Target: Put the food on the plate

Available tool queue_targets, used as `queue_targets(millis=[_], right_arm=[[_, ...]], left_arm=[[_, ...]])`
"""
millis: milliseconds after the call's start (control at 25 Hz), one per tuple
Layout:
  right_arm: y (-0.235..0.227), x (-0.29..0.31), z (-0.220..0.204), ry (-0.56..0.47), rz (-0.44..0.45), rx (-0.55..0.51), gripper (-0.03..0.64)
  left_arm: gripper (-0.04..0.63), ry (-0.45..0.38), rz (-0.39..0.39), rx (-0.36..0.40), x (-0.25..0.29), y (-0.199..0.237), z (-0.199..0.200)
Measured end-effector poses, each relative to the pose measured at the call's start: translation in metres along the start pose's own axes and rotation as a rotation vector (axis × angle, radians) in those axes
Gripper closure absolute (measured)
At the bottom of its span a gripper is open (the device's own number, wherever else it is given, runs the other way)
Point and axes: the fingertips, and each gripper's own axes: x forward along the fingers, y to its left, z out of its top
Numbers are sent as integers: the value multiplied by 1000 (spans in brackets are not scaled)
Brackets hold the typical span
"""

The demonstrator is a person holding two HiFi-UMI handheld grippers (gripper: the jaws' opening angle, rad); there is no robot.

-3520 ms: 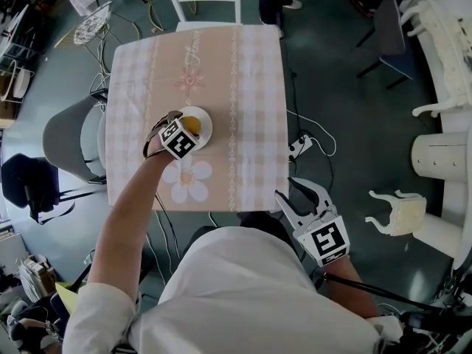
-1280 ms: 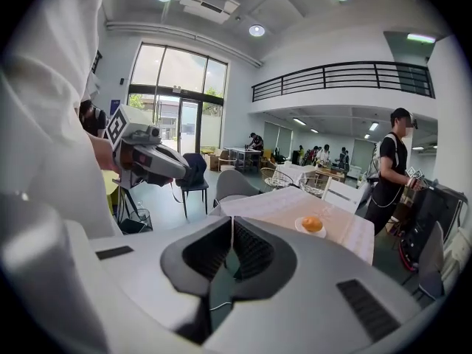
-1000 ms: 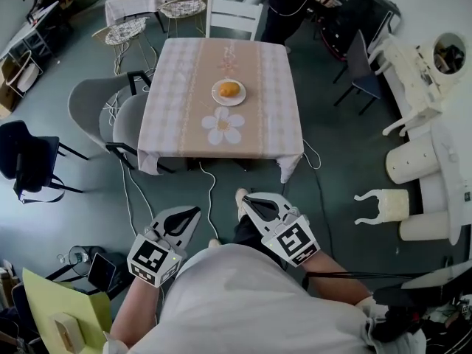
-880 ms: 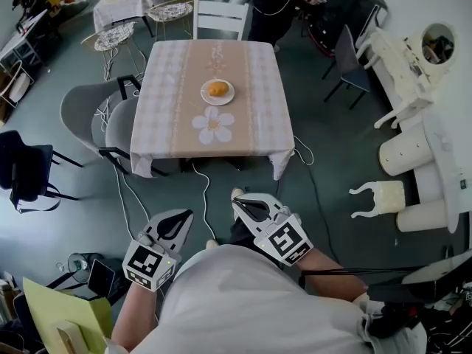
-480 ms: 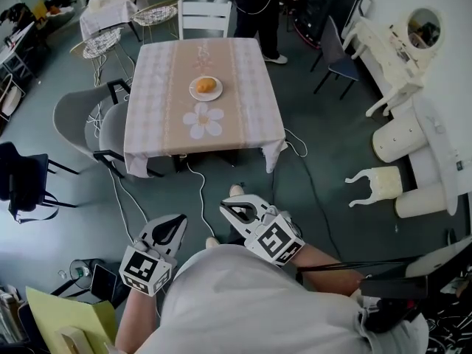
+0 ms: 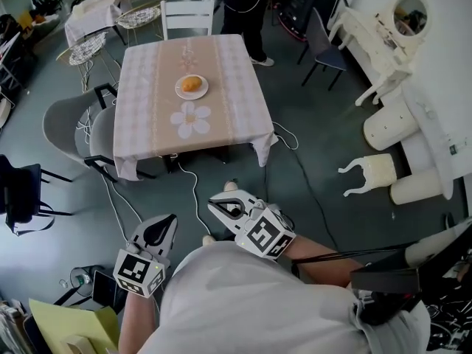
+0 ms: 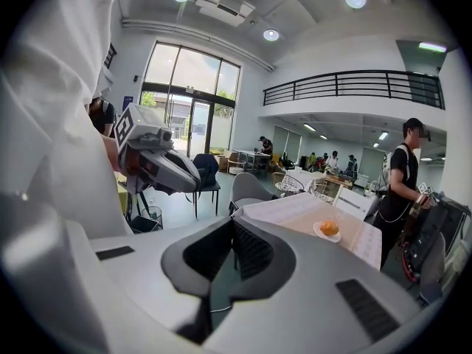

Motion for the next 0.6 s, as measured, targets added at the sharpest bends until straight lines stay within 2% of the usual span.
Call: queue_targets(millis=[600], right_arm=[[-19,10,-3,12,7,15,604]], left_arm=[[586,22,-25,-18,20,13,2]])
